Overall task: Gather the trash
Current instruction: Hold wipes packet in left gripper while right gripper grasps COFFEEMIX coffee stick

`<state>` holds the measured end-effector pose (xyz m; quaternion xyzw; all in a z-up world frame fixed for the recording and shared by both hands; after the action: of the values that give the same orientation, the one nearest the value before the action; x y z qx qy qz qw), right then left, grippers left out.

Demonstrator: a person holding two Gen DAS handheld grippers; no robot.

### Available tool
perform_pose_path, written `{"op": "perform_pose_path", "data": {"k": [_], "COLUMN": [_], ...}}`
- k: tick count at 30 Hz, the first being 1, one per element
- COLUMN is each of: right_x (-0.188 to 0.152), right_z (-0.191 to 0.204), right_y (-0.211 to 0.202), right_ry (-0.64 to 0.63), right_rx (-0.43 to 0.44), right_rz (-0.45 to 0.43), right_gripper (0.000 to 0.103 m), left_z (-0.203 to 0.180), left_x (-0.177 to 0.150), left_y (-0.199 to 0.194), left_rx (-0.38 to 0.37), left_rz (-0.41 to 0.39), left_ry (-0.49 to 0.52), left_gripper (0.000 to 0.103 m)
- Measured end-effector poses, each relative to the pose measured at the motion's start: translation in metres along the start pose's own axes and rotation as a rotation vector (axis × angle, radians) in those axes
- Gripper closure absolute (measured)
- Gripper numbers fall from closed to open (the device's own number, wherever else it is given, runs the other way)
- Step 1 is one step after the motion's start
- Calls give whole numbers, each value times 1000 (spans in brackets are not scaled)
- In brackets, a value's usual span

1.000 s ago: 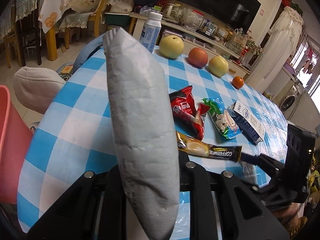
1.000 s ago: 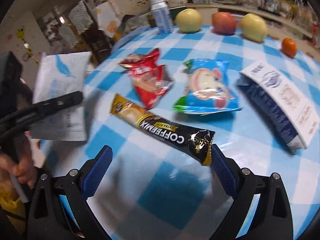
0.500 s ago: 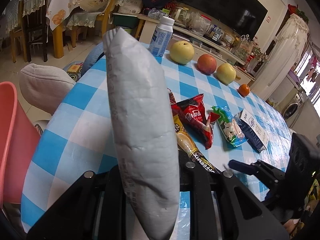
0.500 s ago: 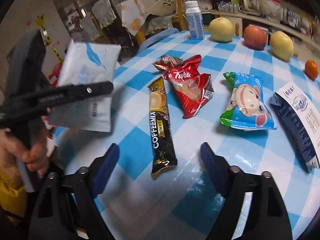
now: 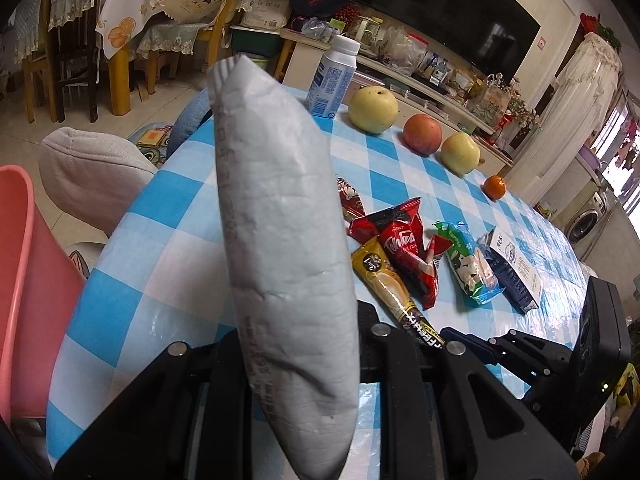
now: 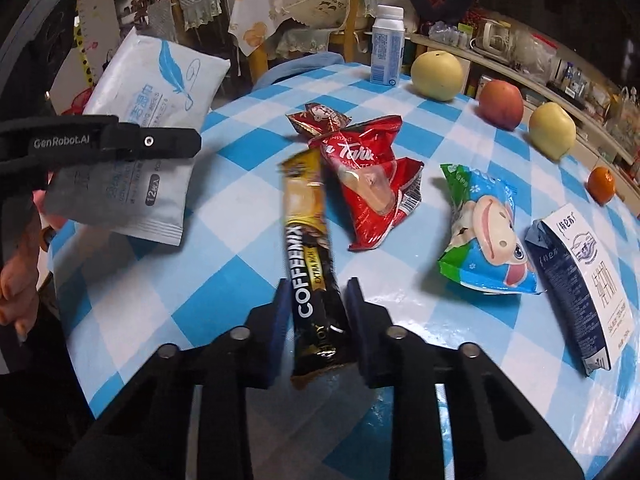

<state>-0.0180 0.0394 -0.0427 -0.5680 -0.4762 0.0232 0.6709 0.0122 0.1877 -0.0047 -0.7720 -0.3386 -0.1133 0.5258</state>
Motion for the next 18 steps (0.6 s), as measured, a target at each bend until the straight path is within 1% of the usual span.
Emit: {"op": "perform_pose_path", "data": {"k": [4,7,9,15,18], "right_x": [1,2,5,15,21], "right_z": [1,2,5,11,14], "right_y": [-1,-2,-7,-28,-40], "right_ry": [-6,5,14,15,18], "right_rx": [-17,-9,5,-7,-2], "right_rz": [-6,-7,-24,-88,-120], "right_gripper": [80,82,82,82,82], "left_z": [2,2,3,5,5], "left_x": [1,3,3,6,9], "left_y": [1,-1,-3,-13,-21], "left_rx": [-4,-9,-19,-34,-32], "left_rz": [5,0,-1,-24,-54], "left_ry": [-5,-3,-7,-14,-5], "left_gripper": [82,82,82,82,82]}}
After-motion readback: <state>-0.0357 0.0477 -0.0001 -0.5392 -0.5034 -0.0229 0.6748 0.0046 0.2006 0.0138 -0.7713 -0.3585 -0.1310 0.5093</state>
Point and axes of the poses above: each gripper's, at about its wrist camera, not at the fingertips, and y roughly the way its jaws point, z to its left, x to its top, the point moved 7 cm from there along y, roughly the way its jaws point, and after that the axes turned 12 degrees about -y, right-handed, at the moved point
